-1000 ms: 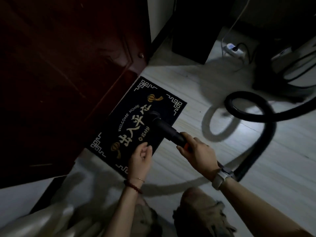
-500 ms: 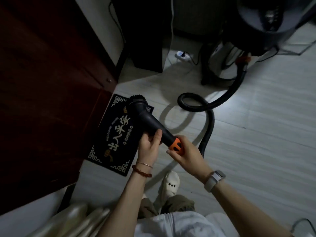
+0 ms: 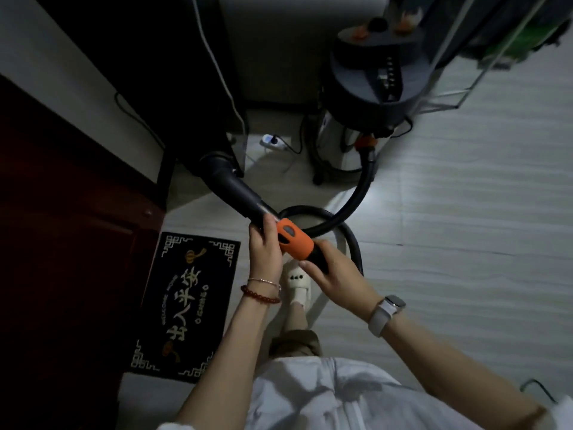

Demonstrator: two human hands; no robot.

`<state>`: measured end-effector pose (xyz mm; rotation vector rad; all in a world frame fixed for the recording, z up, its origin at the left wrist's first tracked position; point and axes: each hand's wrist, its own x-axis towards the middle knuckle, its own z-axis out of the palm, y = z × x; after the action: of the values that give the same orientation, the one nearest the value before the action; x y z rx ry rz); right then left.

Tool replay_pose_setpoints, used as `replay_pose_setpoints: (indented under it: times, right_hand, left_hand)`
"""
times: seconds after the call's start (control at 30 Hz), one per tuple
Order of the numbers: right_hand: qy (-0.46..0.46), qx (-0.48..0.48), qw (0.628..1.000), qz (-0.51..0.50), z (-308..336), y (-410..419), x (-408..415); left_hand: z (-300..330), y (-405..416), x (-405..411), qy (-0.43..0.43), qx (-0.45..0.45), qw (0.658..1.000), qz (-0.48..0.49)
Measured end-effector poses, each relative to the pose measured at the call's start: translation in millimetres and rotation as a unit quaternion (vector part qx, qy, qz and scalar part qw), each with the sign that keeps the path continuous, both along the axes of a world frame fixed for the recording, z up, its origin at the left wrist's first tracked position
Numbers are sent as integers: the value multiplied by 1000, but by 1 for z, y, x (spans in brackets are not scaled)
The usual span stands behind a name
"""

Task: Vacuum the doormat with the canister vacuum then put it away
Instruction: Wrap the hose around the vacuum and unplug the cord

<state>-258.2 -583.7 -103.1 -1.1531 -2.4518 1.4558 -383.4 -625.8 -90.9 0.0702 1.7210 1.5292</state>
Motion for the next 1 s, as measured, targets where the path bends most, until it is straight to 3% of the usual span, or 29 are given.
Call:
replay_pose_setpoints:
  times: [0.2,0.47,0.73,0.9,1.0]
  right_hand:
    - [-68,-48,996,23,-3,92,-14]
    - [-29,-6,999,-29,20,217,-51]
    - [-26,22,999,-6,25,378,-29]
    - [-25,34,999,-31,-6,517,-13]
    - [-21,51,997,-51,-23,594,-17]
  left_hand:
    - [-2,101,-44,-41,32,999,12]
    - [15,241,-60,-75,74,994,11]
    - [22,393,-45,11,95,995,-11]
    - [11,497,-37,96,52,992,54]
    - [1,552,-41,105,30,988,109]
